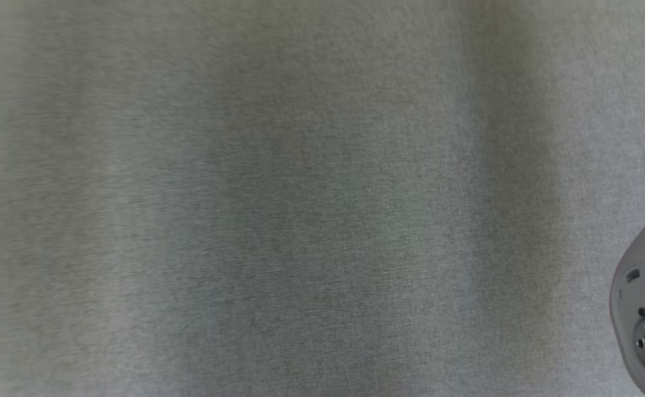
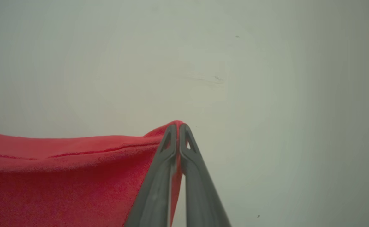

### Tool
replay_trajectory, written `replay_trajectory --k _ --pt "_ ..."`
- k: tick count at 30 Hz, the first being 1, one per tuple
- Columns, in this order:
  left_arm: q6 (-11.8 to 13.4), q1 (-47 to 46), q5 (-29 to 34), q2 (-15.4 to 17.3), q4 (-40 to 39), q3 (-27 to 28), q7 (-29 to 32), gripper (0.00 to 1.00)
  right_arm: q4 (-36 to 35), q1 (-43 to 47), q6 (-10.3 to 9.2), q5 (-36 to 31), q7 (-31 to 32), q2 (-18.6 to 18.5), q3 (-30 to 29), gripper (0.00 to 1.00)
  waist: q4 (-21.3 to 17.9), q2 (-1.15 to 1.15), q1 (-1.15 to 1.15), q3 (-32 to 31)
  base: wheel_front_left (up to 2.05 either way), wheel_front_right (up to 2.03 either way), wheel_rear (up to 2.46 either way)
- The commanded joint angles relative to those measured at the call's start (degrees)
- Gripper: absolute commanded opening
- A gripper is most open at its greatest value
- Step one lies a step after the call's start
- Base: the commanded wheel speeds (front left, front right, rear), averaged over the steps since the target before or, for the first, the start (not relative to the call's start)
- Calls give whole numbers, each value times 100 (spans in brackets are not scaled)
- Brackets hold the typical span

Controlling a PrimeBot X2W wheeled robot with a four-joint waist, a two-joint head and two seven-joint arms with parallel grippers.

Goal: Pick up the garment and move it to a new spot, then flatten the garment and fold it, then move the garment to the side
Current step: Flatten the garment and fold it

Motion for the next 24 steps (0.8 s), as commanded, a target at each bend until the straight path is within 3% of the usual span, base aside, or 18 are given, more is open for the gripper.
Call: replay_trajectory --k 1,6,11,13,19,24 --pt "-84 -24 -190 -87 -44 -67 -125 0 96 -46 -13 -283 -237 11 -49 0 -234 -1 -2 317 0 0 0" --pt "-126 1006 -445 190 -101 -572 -243 0 623 454 -13 -750 -367 -233 322 0 -217 -1 -2 447 0 0 0" --pt "-131 2714 -763 675 -236 -639 -301 0 1345 1022 -14 -522 -376 -419 708 0 -172 -1 -2 410 0 0 0" --pt "-131 3032 -879 643 -342 -412 -305 0 1447 1131 -13 -418 -324 -450 839 0 -153 -1 -2 389 0 0 0" --pt "-132 5521 -1594 234 -947 196 -296 0 1537 2141 -14 517 26 -674 1254 0 138 -1 -2 -186 0 0 0" --pt "-133 7260 -2460 93 -1125 -47 -297 0 1211 3268 -14 1298 422 -910 1237 0 450 -1 -2 -869 0 0 0"
